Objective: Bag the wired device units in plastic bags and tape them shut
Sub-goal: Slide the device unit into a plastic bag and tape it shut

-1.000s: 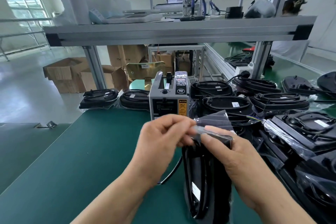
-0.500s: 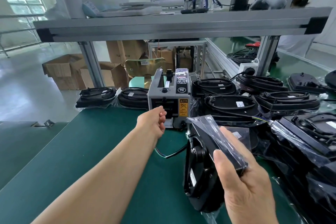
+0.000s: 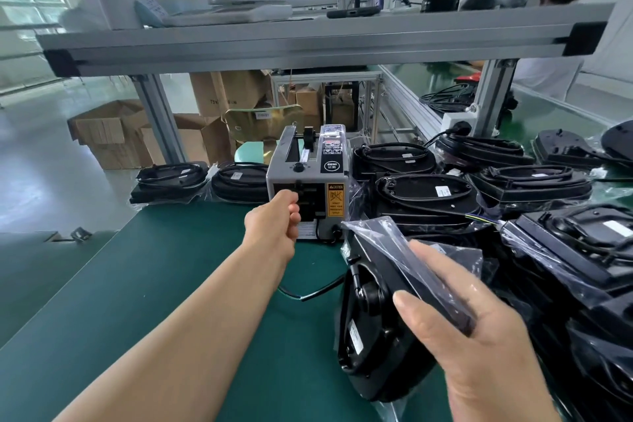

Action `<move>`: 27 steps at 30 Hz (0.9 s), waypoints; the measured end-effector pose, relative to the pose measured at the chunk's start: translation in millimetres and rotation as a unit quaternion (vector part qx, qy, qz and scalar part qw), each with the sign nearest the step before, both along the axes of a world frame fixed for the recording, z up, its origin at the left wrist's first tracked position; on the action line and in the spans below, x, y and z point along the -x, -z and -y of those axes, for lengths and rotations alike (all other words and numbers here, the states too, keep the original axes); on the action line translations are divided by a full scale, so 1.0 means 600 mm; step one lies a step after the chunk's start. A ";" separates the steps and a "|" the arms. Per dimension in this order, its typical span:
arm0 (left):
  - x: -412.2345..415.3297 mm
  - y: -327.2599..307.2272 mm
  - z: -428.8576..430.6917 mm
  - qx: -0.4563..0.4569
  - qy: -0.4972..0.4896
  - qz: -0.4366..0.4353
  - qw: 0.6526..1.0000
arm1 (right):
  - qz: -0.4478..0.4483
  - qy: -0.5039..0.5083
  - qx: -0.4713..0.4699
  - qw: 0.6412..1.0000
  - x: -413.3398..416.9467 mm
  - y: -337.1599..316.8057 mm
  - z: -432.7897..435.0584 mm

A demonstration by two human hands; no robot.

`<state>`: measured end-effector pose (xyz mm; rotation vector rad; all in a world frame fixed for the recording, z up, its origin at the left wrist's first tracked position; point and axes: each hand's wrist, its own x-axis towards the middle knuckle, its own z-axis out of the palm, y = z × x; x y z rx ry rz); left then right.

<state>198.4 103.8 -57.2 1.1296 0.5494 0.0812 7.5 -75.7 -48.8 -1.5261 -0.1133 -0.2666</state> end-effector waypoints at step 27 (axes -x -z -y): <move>0.286 -0.099 0.022 -0.290 0.295 0.245 0.877 | 0.028 0.155 -0.020 0.987 0.023 -0.010 -0.055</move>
